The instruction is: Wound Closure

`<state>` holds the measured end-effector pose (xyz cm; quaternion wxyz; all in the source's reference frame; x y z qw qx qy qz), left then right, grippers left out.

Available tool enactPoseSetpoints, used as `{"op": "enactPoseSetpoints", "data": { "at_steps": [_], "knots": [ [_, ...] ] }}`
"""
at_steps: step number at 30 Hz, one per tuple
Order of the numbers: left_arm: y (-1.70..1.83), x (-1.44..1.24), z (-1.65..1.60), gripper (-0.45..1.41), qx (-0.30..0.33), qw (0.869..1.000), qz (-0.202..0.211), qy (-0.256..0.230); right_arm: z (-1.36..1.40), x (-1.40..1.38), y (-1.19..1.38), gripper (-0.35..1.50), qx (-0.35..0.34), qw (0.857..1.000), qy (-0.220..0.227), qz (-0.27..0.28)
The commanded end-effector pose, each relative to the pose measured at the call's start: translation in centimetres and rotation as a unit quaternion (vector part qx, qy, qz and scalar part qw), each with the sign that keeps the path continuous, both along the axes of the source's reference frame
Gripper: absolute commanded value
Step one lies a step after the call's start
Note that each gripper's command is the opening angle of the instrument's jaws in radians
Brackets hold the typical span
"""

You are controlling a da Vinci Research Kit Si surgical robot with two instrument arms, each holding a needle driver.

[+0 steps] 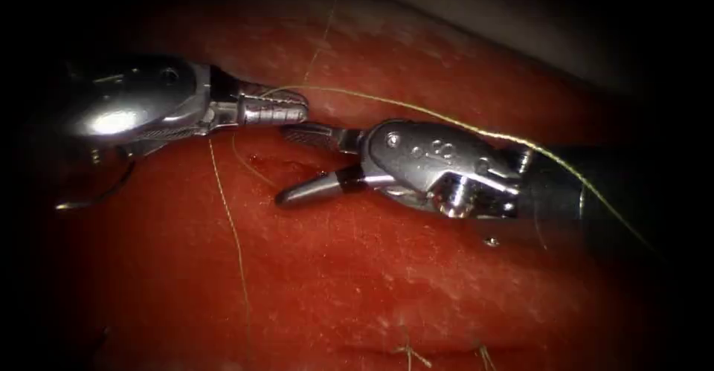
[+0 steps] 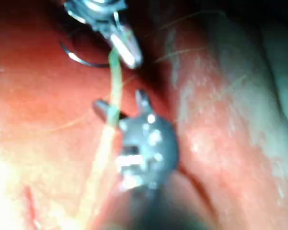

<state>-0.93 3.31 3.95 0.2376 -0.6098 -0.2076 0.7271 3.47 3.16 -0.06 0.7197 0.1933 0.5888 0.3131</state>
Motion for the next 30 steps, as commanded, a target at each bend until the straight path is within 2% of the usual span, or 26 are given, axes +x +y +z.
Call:
{"op": "enactPoseSetpoints", "data": {
  "at_steps": [1, 7, 9, 11, 12, 13, 14, 22, 23, 24, 26, 28, 30],
  "knots": [
    [-0.03, -0.05, 0.06, -0.35, 0.0, 1.0, 0.0, 0.0, 0.04, 0.16, 0.04, 1.11, -0.002, 1.0, 0.004, 0.004],
    [-0.03, -0.04, 0.04, -0.35, 0.001, 1.0, 0.0, -0.002, 0.09, 0.43, 0.08, 1.11, -0.003, 1.0, 0.003, 0.022],
    [-0.03, -0.04, 0.03, -0.35, 0.001, 1.0, -0.001, -0.003, 0.11, 0.48, 0.07, 1.05, 0.001, 1.0, 0.003, 0.026],
    [-0.03, -0.05, 0.03, -0.35, 0.001, 1.0, -0.001, -0.003, 0.12, 0.48, 0.07, 0.76, 0.012, 0.999, 0.004, 0.03],
    [-0.03, -0.05, 0.03, -0.35, 0.001, 1.0, -0.001, -0.002, 0.11, 0.47, 0.06, 0.06, 0.02, 0.999, 0.014, 0.029],
    [-0.03, -0.05, 0.03, -0.35, 0.001, 1.0, -0.001, -0.002, 0.11, 0.47, 0.06, -0.23, 0.024, 0.999, 0.022, 0.029],
    [-0.03, -0.05, 0.03, -0.35, 0.001, 1.0, -0.001, -0.002, 0.11, 0.48, 0.06, -0.35, 0.023, 0.999, 0.025, 0.029],
    [-0.05, -0.06, -0.02, -0.35, 0.007, 1.0, -0.003, -0.002, 0.08, 0.44, 0.06, -0.35, 0.028, 0.999, 0.043, 0.014],
    [-0.03, -0.07, -0.04, -0.07, 0.008, 1.0, -0.004, -0.002, 0.08, 0.42, 0.06, -0.35, 0.028, 0.998, 0.045, 0.014],
    [-0.01, -0.09, -0.04, 0.08, 0.008, 1.0, -0.009, 0.001, 0.08, 0.41, 0.05, -0.35, 0.028, 0.999, 0.044, 0.013],
    [0.05, -0.13, -0.06, 0.69, 0.023, 0.999, -0.024, 0.014, 0.11, 0.39, 0.04, -0.35, 0.03, 0.999, 0.032, 0.01],
    [0.08, -0.13, -0.09, 0.77, 0.023, 0.999, -0.02, 0.035, 0.14, 0.4, 0.02, -0.35, 0.032, 0.999, 0.016, 0.007],
    [0.09, -0.07, -0.22, 0.78, 0.027, 0.995, 0.014, 0.097, 0.2, 0.43, 0.0, -0.35, 0.032, 0.999, -0.007, 0.001]
  ]
}}
